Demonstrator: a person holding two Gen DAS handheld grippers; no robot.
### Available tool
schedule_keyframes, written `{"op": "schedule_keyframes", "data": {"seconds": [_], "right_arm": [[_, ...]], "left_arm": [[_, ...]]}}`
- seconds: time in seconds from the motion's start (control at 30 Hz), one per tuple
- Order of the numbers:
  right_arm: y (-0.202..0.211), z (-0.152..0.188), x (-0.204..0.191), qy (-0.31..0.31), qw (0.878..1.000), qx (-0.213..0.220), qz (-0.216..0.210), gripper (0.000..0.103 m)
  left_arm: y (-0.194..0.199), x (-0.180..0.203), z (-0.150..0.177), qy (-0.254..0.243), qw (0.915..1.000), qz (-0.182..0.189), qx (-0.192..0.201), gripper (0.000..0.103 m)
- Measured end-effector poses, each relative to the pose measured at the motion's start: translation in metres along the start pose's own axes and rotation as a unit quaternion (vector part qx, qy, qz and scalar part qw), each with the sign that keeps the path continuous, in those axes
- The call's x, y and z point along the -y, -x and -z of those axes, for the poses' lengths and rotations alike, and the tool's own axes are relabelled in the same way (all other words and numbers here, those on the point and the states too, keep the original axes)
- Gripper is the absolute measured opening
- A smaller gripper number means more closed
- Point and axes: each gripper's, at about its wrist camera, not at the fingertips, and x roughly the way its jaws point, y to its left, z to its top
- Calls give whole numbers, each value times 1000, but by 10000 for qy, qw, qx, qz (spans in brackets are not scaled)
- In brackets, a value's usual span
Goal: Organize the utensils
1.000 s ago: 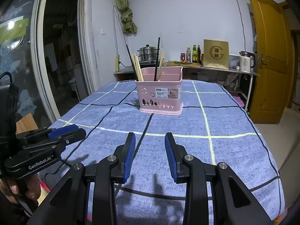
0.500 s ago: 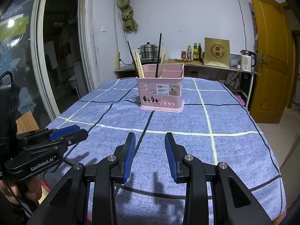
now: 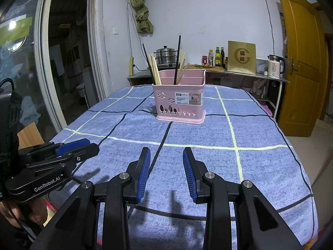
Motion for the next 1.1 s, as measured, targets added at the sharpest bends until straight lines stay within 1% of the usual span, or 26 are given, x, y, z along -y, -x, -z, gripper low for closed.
{"op": "schedule_keyframes", "data": {"seconds": [0.3, 0.43, 0.7, 1.1], "right_arm": [[-1, 0, 0, -1, 10000, -14, -6, 33], [-1, 1, 0, 1, 10000, -16, -8, 33], [-2, 1, 0, 7, 10000, -9, -11, 33], [-4, 2, 0, 30, 10000, -36, -16, 33]], "left_arm": [[1, 2, 1, -17, 10000, 33, -6, 25], [1, 2, 1, -65, 10000, -50, 7, 25], [1, 4, 2, -46, 10000, 11, 2, 25], [-1, 5, 4, -90, 10000, -39, -3, 25]]}}
